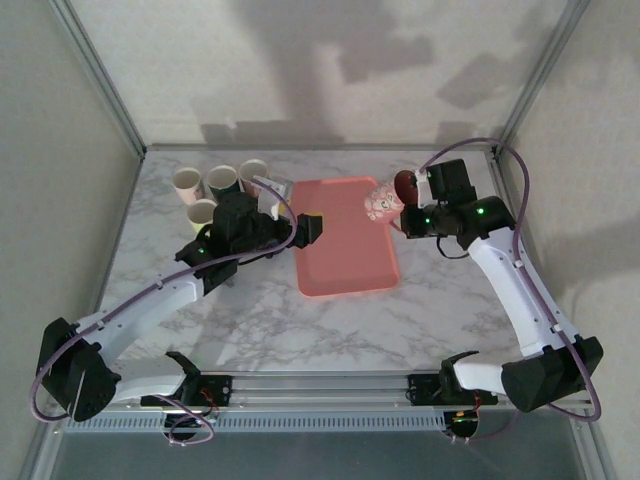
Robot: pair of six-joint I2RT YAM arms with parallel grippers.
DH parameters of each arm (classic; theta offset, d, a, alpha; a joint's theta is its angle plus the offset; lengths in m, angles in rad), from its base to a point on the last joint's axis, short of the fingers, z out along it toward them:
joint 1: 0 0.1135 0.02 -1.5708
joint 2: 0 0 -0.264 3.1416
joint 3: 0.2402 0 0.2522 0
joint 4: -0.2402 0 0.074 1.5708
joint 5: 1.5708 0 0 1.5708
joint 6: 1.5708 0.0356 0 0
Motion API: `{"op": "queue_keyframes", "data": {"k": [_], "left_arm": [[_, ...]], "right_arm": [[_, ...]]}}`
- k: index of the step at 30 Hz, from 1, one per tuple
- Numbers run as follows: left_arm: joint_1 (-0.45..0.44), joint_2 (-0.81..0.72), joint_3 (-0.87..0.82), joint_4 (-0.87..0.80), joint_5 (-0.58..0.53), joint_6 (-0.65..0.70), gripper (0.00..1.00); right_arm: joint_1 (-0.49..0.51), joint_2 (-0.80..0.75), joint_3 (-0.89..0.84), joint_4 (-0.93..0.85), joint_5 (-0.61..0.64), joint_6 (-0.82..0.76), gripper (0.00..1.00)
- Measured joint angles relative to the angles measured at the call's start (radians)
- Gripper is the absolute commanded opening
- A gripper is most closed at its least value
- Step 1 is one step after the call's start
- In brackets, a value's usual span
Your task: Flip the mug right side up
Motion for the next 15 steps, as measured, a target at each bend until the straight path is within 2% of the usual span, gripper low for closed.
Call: {"op": "queue_keyframes", "data": {"k": [7, 15], "left_arm": [[0.000, 0.027, 0.000, -0.004, 0.000, 0.000, 1.00], [0.000, 0.038, 0.000, -0.006, 0.000, 0.000, 1.00]], "right_arm": [[0.000, 0.030, 0.016, -0.073, 0.142, -0.001, 0.00], [0.000, 0.104, 0.027, -0.119, 0.225, 0.010, 0.00]]}}
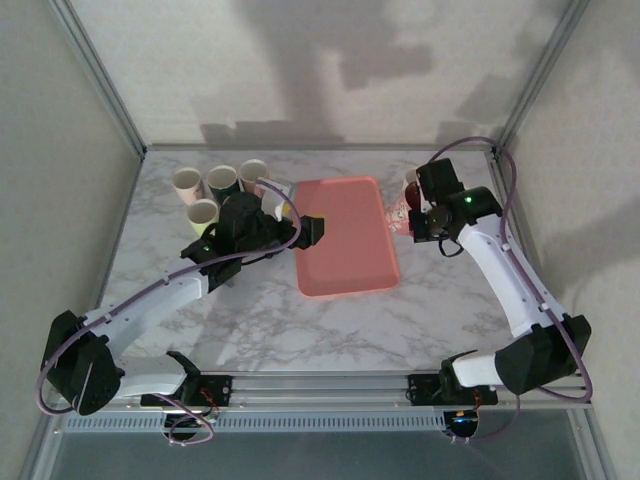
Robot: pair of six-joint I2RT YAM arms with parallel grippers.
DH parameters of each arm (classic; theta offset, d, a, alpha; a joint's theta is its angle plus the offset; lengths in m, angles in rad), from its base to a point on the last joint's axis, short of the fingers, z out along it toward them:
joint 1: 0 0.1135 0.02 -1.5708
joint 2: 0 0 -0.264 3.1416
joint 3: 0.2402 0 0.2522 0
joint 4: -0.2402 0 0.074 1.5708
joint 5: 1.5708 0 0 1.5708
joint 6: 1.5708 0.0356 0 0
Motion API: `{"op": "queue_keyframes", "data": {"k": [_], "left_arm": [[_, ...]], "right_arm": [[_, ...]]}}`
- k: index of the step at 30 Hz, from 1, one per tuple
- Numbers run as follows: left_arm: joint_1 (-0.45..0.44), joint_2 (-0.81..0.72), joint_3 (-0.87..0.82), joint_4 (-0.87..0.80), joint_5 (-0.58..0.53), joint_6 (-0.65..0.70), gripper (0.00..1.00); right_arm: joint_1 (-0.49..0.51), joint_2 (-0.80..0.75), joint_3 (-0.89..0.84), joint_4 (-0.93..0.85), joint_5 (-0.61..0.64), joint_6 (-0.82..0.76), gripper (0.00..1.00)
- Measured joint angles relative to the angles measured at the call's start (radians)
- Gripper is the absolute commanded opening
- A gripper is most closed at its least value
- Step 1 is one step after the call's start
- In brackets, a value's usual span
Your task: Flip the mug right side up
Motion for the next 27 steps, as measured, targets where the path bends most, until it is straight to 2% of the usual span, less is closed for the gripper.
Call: {"op": "queue_keyframes", "data": {"k": [7, 27], "left_arm": [[0.000, 0.014, 0.000, -0.012, 0.000, 0.005, 1.00], [0.000, 0.034, 0.000, -0.026, 0.000, 0.019, 1.00]], "right_arm": [[-0.004, 0.049, 0.000, -0.014, 0.051, 0.034, 0.00], [-0.030, 0.197, -0.073, 0.048, 0.087, 0.049, 0.00]]}}
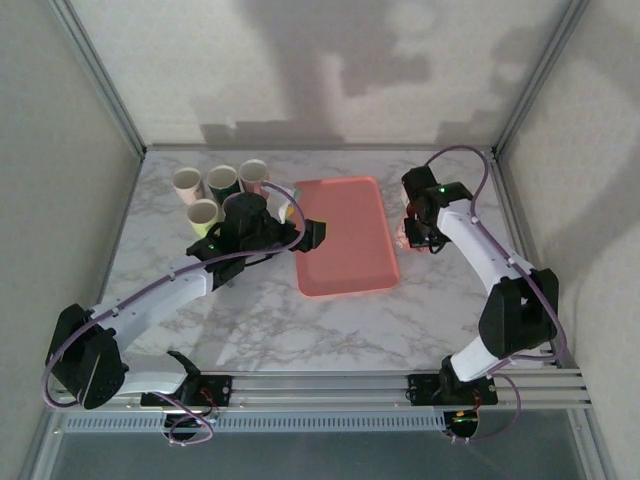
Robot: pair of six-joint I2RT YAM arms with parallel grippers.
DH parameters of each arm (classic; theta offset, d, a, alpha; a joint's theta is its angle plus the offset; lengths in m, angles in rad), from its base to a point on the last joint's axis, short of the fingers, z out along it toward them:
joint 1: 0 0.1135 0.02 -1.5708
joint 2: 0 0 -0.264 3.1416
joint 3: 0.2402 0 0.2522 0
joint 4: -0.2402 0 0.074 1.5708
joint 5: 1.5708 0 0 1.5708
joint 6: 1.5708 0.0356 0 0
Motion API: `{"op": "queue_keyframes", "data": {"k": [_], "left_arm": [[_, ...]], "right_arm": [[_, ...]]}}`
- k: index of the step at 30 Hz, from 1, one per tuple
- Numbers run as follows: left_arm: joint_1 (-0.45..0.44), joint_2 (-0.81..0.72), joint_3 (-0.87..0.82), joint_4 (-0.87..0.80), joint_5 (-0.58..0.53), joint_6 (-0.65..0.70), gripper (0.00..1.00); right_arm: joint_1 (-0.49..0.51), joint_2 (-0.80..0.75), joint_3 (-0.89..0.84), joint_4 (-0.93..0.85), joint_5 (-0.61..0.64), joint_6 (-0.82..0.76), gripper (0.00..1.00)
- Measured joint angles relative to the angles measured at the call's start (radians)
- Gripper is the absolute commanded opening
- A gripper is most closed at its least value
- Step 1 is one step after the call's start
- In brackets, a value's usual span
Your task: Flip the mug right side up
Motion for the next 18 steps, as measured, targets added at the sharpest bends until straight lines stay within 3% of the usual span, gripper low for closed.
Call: {"op": "queue_keyframes", "data": {"k": [18], "left_arm": [[0.000, 0.013, 0.000, -0.014, 0.000, 0.000, 1.00]], "right_arm": [[0.000, 0.117, -0.015, 0.092, 0.039, 0.000, 0.00]]}}
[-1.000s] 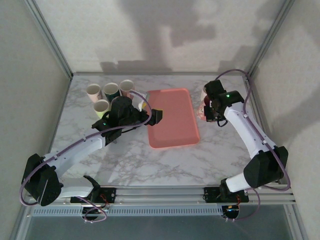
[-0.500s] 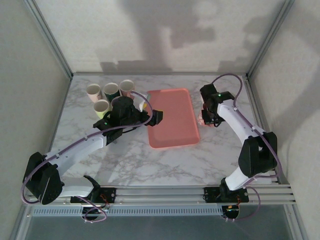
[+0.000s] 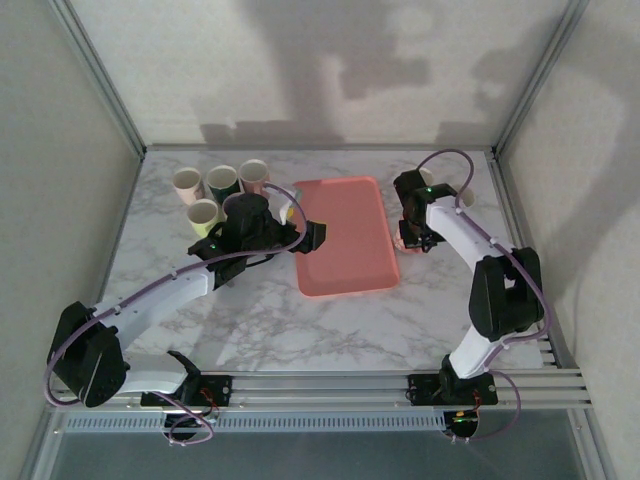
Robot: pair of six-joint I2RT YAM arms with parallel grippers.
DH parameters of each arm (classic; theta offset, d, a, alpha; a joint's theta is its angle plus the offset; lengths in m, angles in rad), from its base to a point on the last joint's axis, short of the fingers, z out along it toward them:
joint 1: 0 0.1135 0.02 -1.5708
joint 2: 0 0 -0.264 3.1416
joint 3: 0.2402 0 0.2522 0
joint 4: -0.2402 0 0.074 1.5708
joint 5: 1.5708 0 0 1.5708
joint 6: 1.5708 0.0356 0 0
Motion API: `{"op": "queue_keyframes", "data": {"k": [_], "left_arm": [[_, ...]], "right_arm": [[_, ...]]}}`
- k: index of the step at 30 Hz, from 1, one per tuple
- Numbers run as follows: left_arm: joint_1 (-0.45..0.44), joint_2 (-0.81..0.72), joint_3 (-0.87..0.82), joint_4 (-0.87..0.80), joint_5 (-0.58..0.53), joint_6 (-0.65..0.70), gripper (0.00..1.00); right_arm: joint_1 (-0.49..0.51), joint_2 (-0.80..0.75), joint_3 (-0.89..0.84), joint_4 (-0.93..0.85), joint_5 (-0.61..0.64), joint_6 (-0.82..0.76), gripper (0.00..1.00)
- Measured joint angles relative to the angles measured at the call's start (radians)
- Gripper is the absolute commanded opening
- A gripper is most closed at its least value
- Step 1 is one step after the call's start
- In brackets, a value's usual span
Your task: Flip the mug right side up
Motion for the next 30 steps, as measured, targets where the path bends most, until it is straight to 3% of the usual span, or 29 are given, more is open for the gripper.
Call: {"op": "queue_keyframes", "data": {"k": [6, 9, 16, 21, 30], "left_arm": [[0.000, 0.000, 0.000, 0.000, 0.000, 0.000, 1.00], [0.000, 0.001, 0.000, 0.000, 0.000, 0.000, 1.00], [0.000, 0.002, 0.000, -0.002, -0.004, 0.000, 1.00], [0.000, 0.000, 0.000, -0.003, -0.032, 0.000, 1.00], [0.000, -0.081, -0.027, 0.002, -0.112, -0.008, 1.00]], "right_arm": [[0.002, 0.013, -0.001, 0.012, 0.006, 0.000, 0.01], [0.003, 0.017, -0.001, 0.011, 0.010, 0.000, 0.12], [0.016, 0.023, -0.001, 0.012, 0.021, 0.013, 0.23], [0.020, 0.020, -0.001, 0.009, 0.020, 0.026, 0.43], [0.020, -0.139, 0.001, 0.000, -0.027, 0.039, 0.55]]}}
